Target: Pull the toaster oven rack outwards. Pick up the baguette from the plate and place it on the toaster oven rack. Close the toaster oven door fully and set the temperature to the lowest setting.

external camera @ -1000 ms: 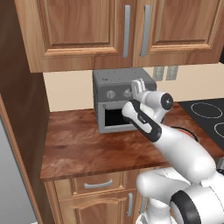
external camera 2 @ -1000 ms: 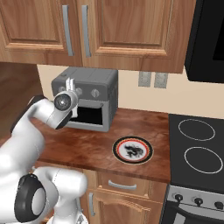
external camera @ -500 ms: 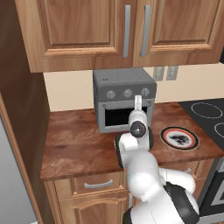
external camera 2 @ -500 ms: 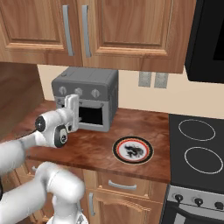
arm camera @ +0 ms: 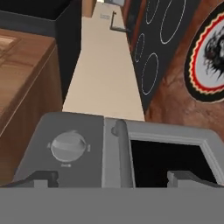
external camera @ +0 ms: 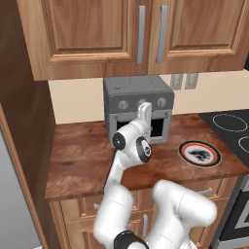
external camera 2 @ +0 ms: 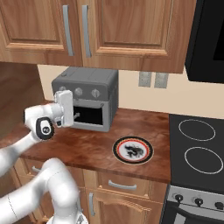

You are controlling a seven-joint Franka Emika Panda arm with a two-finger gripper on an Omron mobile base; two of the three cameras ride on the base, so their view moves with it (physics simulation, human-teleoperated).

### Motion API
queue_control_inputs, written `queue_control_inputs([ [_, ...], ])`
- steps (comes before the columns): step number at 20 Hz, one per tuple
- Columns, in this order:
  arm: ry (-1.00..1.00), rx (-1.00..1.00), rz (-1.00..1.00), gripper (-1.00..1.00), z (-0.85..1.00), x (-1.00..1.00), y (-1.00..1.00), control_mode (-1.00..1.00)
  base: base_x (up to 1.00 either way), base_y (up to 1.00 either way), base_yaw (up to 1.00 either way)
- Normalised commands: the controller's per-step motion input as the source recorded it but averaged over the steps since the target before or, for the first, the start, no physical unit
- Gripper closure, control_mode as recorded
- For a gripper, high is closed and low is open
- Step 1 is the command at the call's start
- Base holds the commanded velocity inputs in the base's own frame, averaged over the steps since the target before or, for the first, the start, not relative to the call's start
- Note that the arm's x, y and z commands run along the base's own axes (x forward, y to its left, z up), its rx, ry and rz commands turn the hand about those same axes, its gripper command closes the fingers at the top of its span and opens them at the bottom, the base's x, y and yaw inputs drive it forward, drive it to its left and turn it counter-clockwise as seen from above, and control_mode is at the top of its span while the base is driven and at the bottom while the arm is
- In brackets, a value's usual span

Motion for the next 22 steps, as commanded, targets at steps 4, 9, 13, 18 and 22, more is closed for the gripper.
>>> queue_control_inputs([
  [4,-0.07,0.27,-0.19,-1.0,1.0,-0.02,0.0,-1.0,0.0,0.0,0.0],
  [9,-0.12,0.15,-0.11,-1.0,0.2,-0.01,0.46,-1.0,0.0,0.0,0.0],
  [13,-0.23,0.18,-0.02,-1.0,-0.32,0.0,0.42,-1.0,0.0,0.0,0.0],
  [18,-0.32,0.2,0.0,-1.0,-0.47,0.0,0.09,-1.0,0.0,0.0,0.0],
  [22,-0.29,0.18,0.0,-1.0,-0.49,0.0,-0.03,-1.0,0.0,0.0,0.0],
])
